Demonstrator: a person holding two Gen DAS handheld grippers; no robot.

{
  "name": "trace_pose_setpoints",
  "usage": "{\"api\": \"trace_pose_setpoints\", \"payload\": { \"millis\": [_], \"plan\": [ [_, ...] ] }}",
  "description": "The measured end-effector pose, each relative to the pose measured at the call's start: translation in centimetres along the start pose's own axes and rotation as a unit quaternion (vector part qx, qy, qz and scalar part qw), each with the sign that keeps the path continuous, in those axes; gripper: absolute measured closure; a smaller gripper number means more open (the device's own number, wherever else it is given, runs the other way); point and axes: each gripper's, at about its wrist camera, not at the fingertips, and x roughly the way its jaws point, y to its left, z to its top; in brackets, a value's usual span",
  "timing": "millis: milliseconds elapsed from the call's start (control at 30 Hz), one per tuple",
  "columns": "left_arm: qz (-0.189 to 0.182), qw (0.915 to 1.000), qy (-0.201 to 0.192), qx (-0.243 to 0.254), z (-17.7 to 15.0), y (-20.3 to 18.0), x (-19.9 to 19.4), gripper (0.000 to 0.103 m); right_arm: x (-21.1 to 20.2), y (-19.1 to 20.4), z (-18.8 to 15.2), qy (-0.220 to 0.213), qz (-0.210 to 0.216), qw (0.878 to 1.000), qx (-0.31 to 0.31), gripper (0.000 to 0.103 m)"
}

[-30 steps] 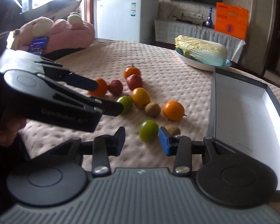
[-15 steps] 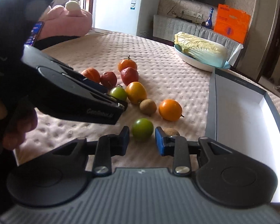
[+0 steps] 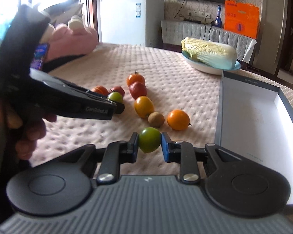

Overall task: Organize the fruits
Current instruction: 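Grasp a green tomato with the left gripper while the right grasps another green fruit, then carry both green fruits over the white box and open both grippers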

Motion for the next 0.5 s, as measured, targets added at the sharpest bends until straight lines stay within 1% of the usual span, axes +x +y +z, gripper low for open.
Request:
{"api": "trace_pose_setpoints", "payload": {
  "millis": [233, 300, 400, 500],
  "plan": [
    [0.007, 0.9999, -0.01, -0.002, 0.4, 0.1, -1.4, 0.073, -2.9, -0.4, 0.8, -0.035, 0.007, 0.999, 0.017, 0.076],
    [0.008, 0.9999, -0.015, 0.0, 0.5, 0.1, -1.7, 0.073, -3.7, -0.5, 1.3, -0.037, 0.011, 0.999, 0.006, 0.076],
    [0.011, 0.9998, -0.018, 0.002, 0.7, -0.1, -2.0, 0.073, -4.5, -0.7, 2.5, -0.027, 0.023, 0.999, -0.018, 0.076],
    [0.01, 0.9997, -0.024, -0.001, 0.9, -0.3, -2.5, 0.073, -4.9, -1.0, 3.7, -0.015, 0.024, 0.998, -0.062, 0.076]
  ]
}}
